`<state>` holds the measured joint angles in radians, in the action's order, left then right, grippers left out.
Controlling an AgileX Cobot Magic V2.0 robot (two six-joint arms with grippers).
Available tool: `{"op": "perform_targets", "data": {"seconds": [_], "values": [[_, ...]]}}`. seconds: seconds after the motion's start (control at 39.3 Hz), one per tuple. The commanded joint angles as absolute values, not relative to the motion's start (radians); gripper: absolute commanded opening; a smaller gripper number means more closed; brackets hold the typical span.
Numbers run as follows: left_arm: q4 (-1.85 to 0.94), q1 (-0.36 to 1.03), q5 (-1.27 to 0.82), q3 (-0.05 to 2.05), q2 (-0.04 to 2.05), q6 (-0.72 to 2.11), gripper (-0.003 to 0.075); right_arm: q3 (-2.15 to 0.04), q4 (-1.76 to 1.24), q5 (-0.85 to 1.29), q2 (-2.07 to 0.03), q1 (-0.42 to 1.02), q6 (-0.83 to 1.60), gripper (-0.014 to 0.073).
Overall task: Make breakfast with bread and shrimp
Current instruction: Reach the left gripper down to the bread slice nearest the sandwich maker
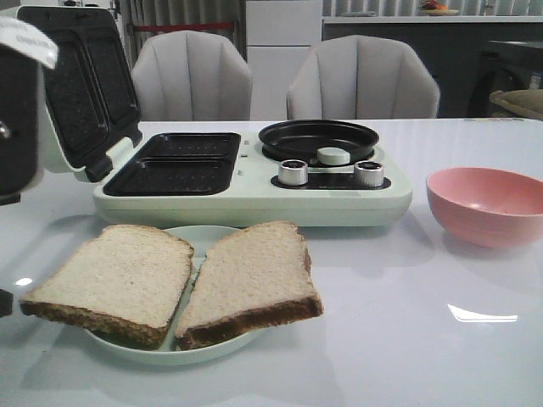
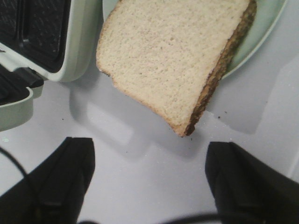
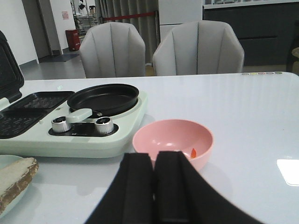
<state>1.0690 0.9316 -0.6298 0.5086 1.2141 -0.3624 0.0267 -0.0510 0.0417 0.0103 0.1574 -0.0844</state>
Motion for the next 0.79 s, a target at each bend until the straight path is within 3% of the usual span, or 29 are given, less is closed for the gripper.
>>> {"op": "perform_targets", "data": {"seconds": [0.0, 0.56, 0.76], "values": [[1.126, 0.937, -0.627, 0.534, 1.238, -0.391, 0.0545, 0.01, -0.048, -0.044, 0.032, 0.153, -0.076, 0.015], [1.299, 0.934, -0.559, 0.49, 1.402, -0.494, 0.0545, 0.01, -0.048, -0.044, 0.032, 0.153, -0.076, 0.015], [1.359, 0.875, -0.531, 0.49, 1.446, -0.495, 0.0545, 0.01, -0.048, -0.044, 0.032, 0.153, -0.076, 0.015]]}}
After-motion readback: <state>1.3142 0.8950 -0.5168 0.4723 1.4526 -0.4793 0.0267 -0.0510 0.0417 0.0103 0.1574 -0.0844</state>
